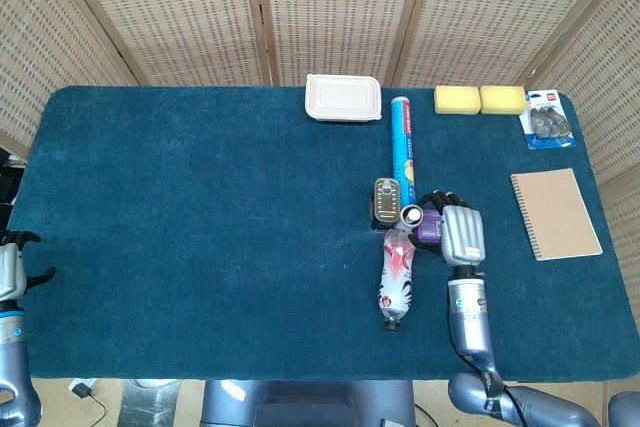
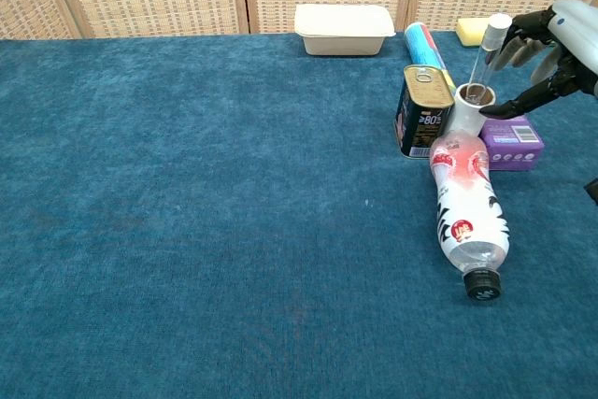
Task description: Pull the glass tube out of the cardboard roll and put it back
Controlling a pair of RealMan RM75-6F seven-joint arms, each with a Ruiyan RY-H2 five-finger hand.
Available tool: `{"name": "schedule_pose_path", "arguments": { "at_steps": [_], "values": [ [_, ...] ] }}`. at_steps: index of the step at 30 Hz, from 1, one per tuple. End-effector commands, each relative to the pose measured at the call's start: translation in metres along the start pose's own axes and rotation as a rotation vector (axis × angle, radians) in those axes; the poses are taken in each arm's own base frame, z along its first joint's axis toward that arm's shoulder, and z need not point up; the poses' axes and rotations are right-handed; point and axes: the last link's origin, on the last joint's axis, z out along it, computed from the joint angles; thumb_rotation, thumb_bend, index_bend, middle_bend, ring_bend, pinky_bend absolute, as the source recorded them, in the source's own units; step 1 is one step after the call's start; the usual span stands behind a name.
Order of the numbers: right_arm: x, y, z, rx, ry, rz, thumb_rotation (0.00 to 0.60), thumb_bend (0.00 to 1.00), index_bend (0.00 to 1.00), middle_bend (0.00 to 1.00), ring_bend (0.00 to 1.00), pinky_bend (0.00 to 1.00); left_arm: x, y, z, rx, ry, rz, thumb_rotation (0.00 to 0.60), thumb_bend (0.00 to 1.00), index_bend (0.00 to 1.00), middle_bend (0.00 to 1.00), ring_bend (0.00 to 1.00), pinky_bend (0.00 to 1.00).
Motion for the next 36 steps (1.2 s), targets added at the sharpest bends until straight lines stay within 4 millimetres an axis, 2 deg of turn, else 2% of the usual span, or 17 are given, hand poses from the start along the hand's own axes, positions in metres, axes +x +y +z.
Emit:
{"name": "schedule_pose_path", "arguments": {
  "at_steps": [1, 18, 36],
  "values": [
    [-0.001, -0.002, -0.001, 0.002, -0.001, -0.001, 0.6, 0.16, 0.45, 0.44, 0.37, 0.42, 0.0, 0.0, 0.0, 0.0, 0.0, 0.0, 0.599, 0.11, 0.4, 0.37, 0.2, 0.29],
    [-0.009, -0.02, -0.001, 0.032, -0.014, -0.009, 0.6, 0.16, 0.46, 0.44, 0.38, 0.42, 0.0, 0.0, 0.0, 0.001, 0.0, 0.0, 0.598, 0.11, 0.4, 0.37, 0.2, 0.29],
    [-0.009, -0.025, 0.004, 0.036, -0.006, -0.021, 0.6, 0.17, 0.5, 0.49, 0.43, 0.44, 0.0, 0.0, 0.0, 0.002, 0.0, 0.001, 0.599, 0.11, 0.4, 0.37, 0.2, 0.29]
  ]
}}
